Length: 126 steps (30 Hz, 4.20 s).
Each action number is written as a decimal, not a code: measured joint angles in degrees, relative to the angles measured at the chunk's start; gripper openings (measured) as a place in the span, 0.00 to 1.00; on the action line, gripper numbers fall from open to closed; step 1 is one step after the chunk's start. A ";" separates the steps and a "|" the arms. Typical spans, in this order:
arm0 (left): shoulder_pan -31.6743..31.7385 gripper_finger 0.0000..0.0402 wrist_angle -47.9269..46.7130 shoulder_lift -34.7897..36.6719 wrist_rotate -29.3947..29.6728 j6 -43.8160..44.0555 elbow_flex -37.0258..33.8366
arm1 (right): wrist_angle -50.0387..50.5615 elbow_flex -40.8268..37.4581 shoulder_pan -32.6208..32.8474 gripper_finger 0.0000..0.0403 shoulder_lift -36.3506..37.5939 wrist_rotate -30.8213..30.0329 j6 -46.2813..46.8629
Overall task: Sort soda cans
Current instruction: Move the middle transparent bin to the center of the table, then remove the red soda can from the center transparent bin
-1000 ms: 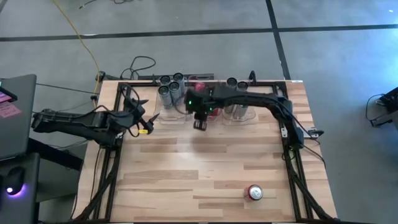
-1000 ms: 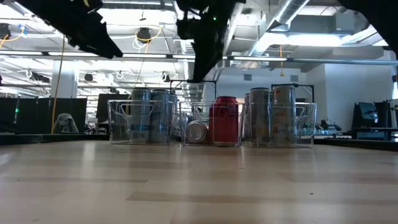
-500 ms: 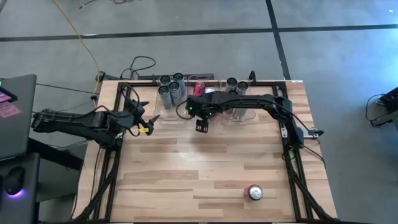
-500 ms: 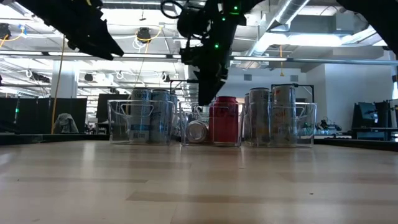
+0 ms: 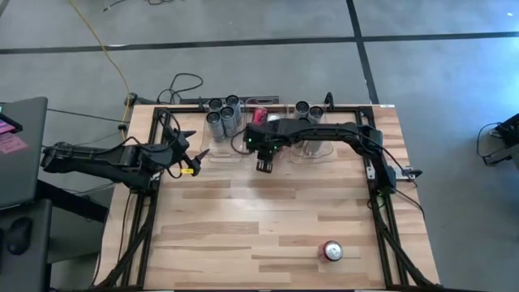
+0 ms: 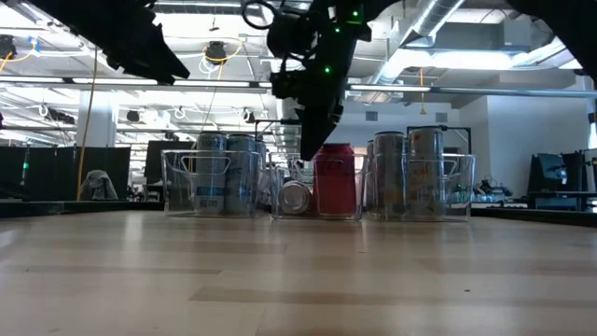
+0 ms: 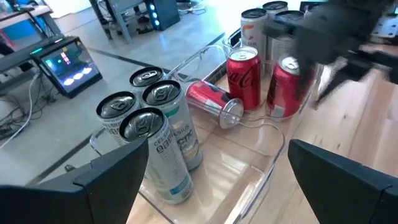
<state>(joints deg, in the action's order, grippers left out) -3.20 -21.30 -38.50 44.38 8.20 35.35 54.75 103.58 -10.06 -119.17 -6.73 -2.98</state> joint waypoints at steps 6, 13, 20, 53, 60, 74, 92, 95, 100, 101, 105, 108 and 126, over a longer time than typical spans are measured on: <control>0.00 0.95 0.28 0.00 -0.02 1.40 0.00 | 0.40 -0.06 2.97 0.03 -0.11 -0.03 1.00; 0.00 0.95 0.72 -0.02 -0.04 1.62 0.00 | 3.52 0.01 7.08 0.01 -0.02 0.49 3.83; 0.00 0.95 0.79 -0.02 -0.02 1.34 0.00 | 6.14 0.03 15.09 0.01 0.00 0.25 9.68; 0.00 0.95 3.15 -0.02 -3.00 2.86 -0.02 | 11.63 9.45 30.42 0.59 1.06 -2.34 29.80; 0.00 0.95 3.15 -0.02 -3.02 3.02 -0.07 | 24.53 9.47 27.19 0.72 3.30 -3.87 41.49; 0.00 0.95 2.67 0.02 -3.06 0.34 -0.04 | 25.66 9.17 21.88 0.98 3.34 9.94 61.39; 0.00 0.95 3.05 0.07 -3.10 -2.63 0.87 | 21.05 8.60 21.91 0.98 2.60 11.59 59.08; 0.00 0.95 3.04 0.07 -3.10 -2.64 0.90 | 18.99 8.60 21.91 0.98 2.60 11.33 58.59; 0.00 0.95 3.04 0.07 -3.08 -2.66 0.90 | 13.13 8.60 21.85 0.98 2.60 11.14 58.08; 0.00 0.95 3.04 0.07 -3.08 -2.66 0.90 | 12.20 8.60 21.85 0.98 2.60 11.18 56.95; 0.00 0.95 3.04 0.07 -3.08 -2.66 0.90 | 11.93 8.60 21.85 0.98 2.60 12.99 50.40; 0.00 0.95 3.02 0.07 -3.06 -2.66 0.90 | 13.43 8.60 21.67 0.98 2.60 13.18 49.16; 0.01 0.95 2.71 0.07 -3.04 -2.05 0.90 | 27.65 8.60 19.63 0.99 2.60 12.44 55.17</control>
<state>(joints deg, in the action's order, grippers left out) -3.19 -18.59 -38.44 41.34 6.15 36.25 82.40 112.18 9.57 -116.57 5.71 52.19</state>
